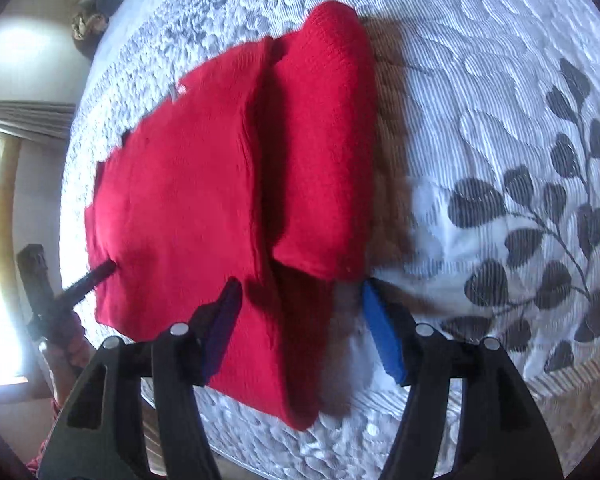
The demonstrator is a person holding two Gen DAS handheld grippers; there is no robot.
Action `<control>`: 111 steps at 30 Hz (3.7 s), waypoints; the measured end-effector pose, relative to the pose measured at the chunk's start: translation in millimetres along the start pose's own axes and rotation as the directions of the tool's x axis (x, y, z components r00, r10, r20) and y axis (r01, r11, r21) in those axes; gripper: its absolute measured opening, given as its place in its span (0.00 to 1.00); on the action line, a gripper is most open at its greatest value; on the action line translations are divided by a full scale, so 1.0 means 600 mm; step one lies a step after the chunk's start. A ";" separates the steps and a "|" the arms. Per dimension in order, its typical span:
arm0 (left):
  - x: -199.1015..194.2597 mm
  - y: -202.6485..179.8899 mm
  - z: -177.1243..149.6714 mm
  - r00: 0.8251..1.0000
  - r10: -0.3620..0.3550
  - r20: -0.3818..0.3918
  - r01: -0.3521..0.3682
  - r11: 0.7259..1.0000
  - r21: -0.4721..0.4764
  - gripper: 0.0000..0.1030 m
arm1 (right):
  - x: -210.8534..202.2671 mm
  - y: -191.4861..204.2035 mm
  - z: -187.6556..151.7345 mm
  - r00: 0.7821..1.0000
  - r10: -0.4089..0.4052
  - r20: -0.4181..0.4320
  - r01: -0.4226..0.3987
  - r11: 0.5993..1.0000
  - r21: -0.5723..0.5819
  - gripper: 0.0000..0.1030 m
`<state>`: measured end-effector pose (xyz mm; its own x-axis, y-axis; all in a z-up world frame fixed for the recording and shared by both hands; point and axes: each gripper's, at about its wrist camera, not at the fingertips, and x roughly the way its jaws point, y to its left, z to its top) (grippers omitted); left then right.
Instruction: Fold small clothes
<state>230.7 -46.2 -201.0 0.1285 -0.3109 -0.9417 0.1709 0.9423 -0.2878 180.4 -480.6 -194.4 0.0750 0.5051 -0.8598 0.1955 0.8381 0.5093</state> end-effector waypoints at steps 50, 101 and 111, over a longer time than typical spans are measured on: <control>-0.102 0.117 -0.007 0.986 -0.163 0.033 0.166 0.977 -0.137 0.56 | 0.079 0.425 -0.160 0.977 -0.211 0.010 0.165 0.733 -0.659 0.51; 0.008 -0.038 0.164 0.839 -0.540 0.070 0.530 0.782 -0.328 0.12 | -0.012 0.377 -0.136 0.988 0.154 0.030 -0.112 0.827 -0.550 0.06; -0.099 0.047 0.152 0.865 -0.473 0.169 0.502 0.823 -0.265 0.12 | 0.045 0.494 -0.155 0.976 0.212 -0.051 -0.200 0.776 -0.598 0.06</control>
<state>317.0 -12.6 -137.5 0.1955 -0.7355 -0.6487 -0.0534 0.6525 -0.7559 149.2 -199.6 -63.3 0.0649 0.6809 -0.7295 -0.4481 0.6731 0.5883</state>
